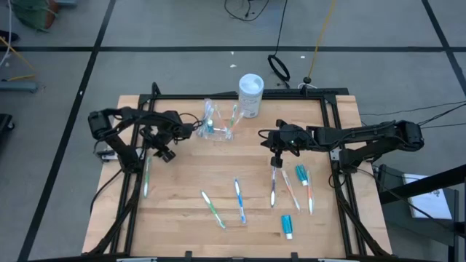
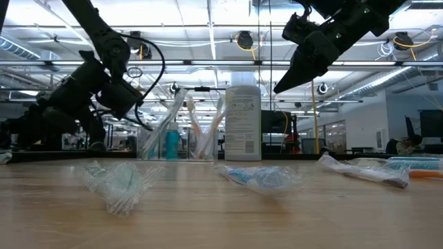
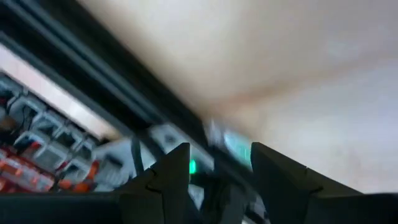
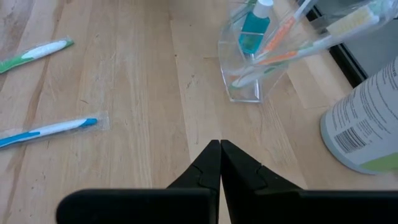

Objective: Pick & Place toothbrushing station
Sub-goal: Put the green toothbrush into the transparent organizer

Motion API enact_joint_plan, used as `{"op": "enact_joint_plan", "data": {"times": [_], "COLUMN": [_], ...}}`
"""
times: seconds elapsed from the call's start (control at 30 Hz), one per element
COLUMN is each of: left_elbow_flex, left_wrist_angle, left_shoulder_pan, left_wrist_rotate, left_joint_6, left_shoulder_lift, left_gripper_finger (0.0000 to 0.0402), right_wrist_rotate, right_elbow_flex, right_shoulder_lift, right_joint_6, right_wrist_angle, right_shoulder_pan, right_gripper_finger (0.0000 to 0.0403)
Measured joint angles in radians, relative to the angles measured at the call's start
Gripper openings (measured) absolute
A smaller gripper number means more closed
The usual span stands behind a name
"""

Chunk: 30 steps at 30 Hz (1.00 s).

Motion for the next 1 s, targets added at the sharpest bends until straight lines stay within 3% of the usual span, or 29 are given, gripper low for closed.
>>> {"op": "enact_joint_plan", "data": {"times": [0.17,0.37,0.57,1.0], "left_elbow_flex": [0.001,0.0,-0.007,-0.009], "left_wrist_angle": [-0.006,-0.002,0.005,0.072], "left_shoulder_pan": [-0.034,-0.071,-0.124,-0.223], "left_wrist_rotate": [0.023,0.047,0.036,0.064], "left_joint_6": [0.014,-0.088,-0.031,-0.141], "left_shoulder_lift": [-0.002,-0.002,-0.002,-0.002], "left_gripper_finger": [0.0166,0.0129,0.0098,0.0028], "right_wrist_rotate": [0.0,0.0,0.0,0.0], "right_elbow_flex": [0.0,0.0,0.0,0.0], "right_shoulder_lift": [0.0,0.0,0.0,0.0], "right_joint_6": [0.0,0.001,0.001,0.001], "right_wrist_angle": [0.0,0.0,-0.001,0.0], "right_shoulder_pan": [0.0,0.0,0.0,0.0], "right_gripper_finger": [0.0004,0.0004,0.0004,0.0004]}}
